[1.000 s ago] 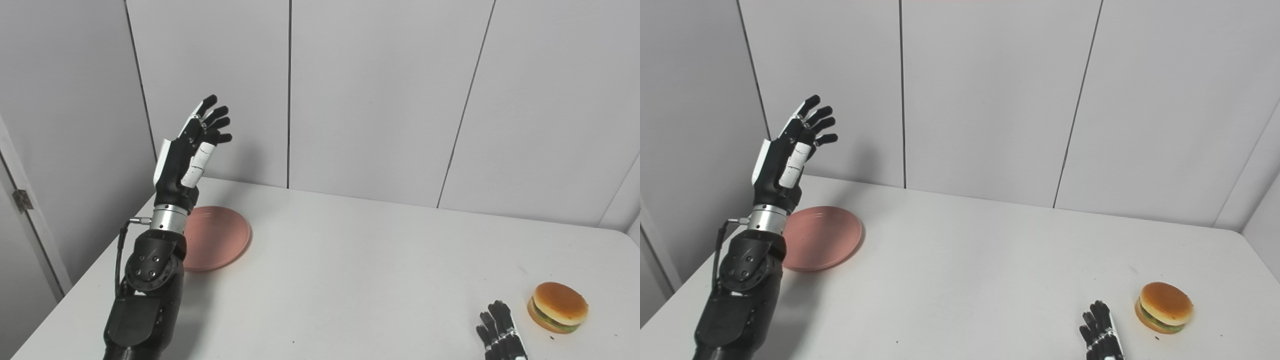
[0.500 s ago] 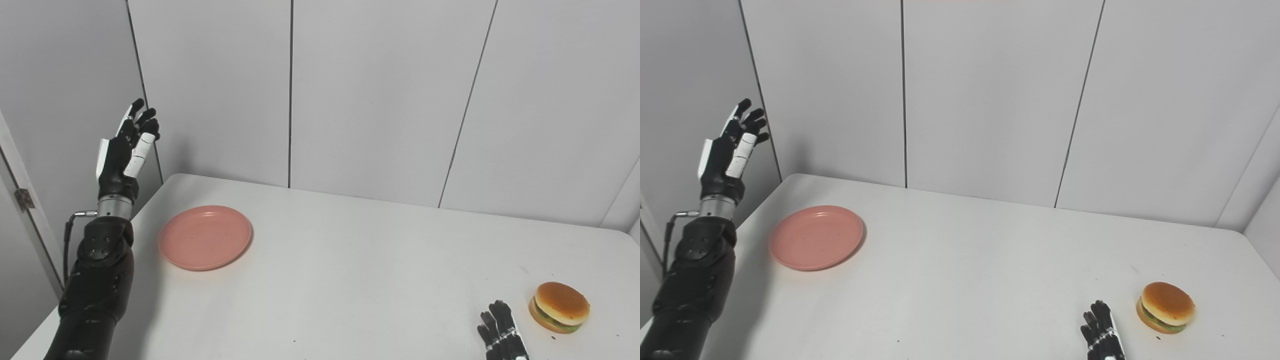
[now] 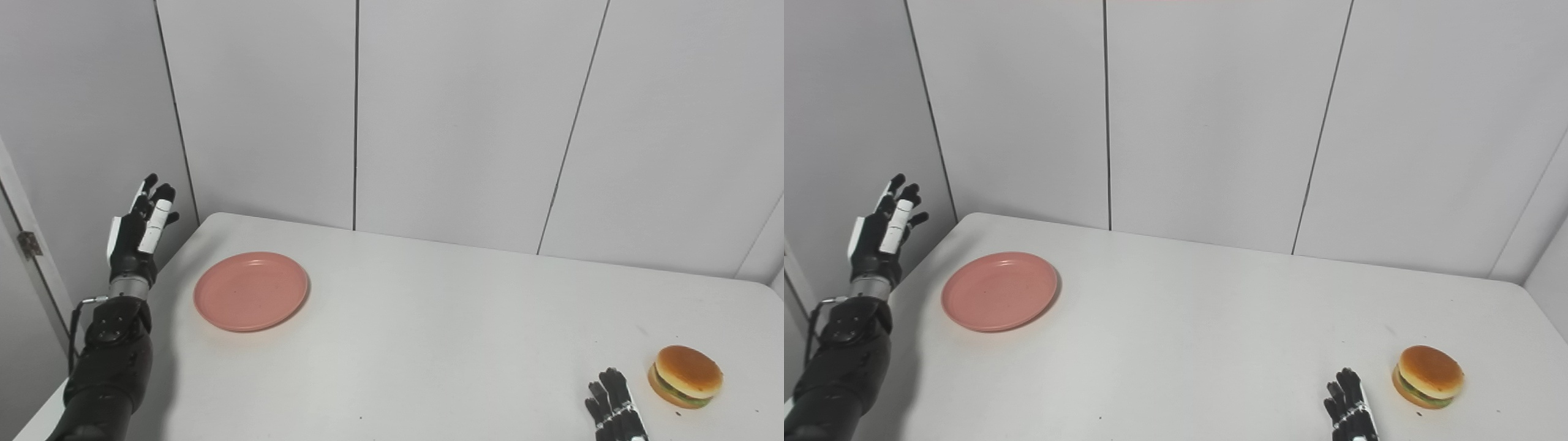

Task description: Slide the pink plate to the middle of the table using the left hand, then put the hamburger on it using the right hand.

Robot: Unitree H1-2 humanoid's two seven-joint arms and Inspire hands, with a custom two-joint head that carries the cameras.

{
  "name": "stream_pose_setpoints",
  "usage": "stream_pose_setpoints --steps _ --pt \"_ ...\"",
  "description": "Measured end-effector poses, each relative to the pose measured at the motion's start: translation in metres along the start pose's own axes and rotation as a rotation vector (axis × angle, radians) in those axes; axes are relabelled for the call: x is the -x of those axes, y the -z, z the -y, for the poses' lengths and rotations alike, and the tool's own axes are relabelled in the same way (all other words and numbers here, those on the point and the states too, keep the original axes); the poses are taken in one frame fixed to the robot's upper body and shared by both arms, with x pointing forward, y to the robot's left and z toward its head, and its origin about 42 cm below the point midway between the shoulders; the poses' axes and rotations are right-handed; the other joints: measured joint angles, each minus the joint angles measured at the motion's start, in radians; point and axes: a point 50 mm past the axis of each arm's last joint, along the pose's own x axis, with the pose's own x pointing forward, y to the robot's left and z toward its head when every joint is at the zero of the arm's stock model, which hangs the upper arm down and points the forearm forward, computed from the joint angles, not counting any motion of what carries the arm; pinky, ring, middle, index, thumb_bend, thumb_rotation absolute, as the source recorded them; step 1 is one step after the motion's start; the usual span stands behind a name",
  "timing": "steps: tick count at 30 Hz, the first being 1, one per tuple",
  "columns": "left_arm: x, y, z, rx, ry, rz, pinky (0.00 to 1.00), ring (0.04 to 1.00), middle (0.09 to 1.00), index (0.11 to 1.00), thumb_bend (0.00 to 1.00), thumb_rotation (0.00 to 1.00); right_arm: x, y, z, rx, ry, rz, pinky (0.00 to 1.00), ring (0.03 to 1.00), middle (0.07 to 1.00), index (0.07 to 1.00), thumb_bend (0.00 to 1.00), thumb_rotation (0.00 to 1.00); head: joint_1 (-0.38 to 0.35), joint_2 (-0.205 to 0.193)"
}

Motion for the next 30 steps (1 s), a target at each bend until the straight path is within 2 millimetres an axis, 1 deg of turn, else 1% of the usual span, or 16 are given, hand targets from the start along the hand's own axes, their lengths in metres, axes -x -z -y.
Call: stream_pose_setpoints --steps 3,4,6,7,9,11,14,17,20,23,27,30 --pt "0.005 0.013 -0.001 0.013 -0.006 -0.052 0.90 0.939 0.928 0.940 0.94 0.77 0.000 0.000 0.000 -0.001 0.001 0.000 1.00 0.985 0.991 0.964 0.74 0.90 -0.002 0.003" --pt "0.007 0.017 -0.001 0.014 -0.005 -0.066 0.90 0.938 0.926 0.944 0.92 0.77 0.000 0.000 0.000 -0.001 0.001 0.000 1.00 0.983 0.989 0.962 0.74 0.90 -0.002 0.003" --pt "0.010 0.023 0.000 0.015 0.002 -0.092 0.89 0.936 0.924 0.946 0.90 0.77 0.000 0.000 0.000 -0.001 0.001 0.000 1.00 0.982 0.987 0.960 0.74 0.90 -0.003 0.003" --pt "0.011 0.026 0.000 0.015 0.006 -0.103 0.88 0.922 0.914 0.940 0.87 0.76 0.000 0.000 0.000 -0.001 0.001 0.000 1.00 0.982 0.987 0.960 0.74 0.90 -0.003 0.003" --pt "0.013 0.031 0.003 0.020 0.007 -0.127 0.87 0.919 0.908 0.936 0.85 0.76 0.001 0.000 0.000 -0.001 0.001 0.000 1.00 0.983 0.987 0.959 0.74 0.89 -0.005 0.005" --pt "0.015 0.036 0.007 0.024 0.008 -0.149 0.86 0.931 0.922 0.951 0.83 0.78 0.001 0.000 0.000 -0.001 0.002 0.001 1.00 0.982 0.987 0.960 0.75 0.89 -0.011 0.011" --pt "0.019 0.044 0.013 0.020 0.021 -0.177 0.84 0.933 0.924 0.951 0.82 0.79 0.001 -0.001 0.000 0.000 0.001 0.002 1.00 0.984 0.990 0.967 0.76 0.90 -0.015 0.014" --pt "0.021 0.046 0.016 0.020 0.027 -0.179 0.85 0.929 0.923 0.953 0.81 0.78 0.002 -0.001 0.000 0.000 0.002 0.002 1.00 0.984 0.990 0.966 0.76 0.90 -0.017 0.014" --pt "0.021 0.046 0.017 0.018 0.042 -0.179 0.88 0.940 0.934 0.964 0.79 0.81 0.002 -0.001 0.000 0.000 0.002 0.002 1.00 0.982 0.987 0.963 0.76 0.88 -0.023 0.018" --pt "0.021 0.047 0.019 0.009 0.057 -0.178 0.89 0.945 0.945 0.975 0.81 0.80 0.002 -0.001 0.000 -0.001 0.004 0.001 1.00 0.978 0.983 0.960 0.77 0.88 -0.026 0.020" --pt "0.023 0.048 0.023 0.006 0.073 -0.180 0.88 0.935 0.937 0.964 0.83 0.79 0.003 -0.002 0.000 -0.001 0.007 0.000 1.00 0.978 0.981 0.958 0.77 0.87 -0.029 0.028" --pt "0.024 0.050 0.027 0.008 0.082 -0.183 0.90 0.941 0.937 0.961 0.81 0.79 0.003 -0.002 0.001 -0.001 0.008 -0.001 1.00 0.977 0.979 0.957 0.78 0.86 -0.032 0.034"
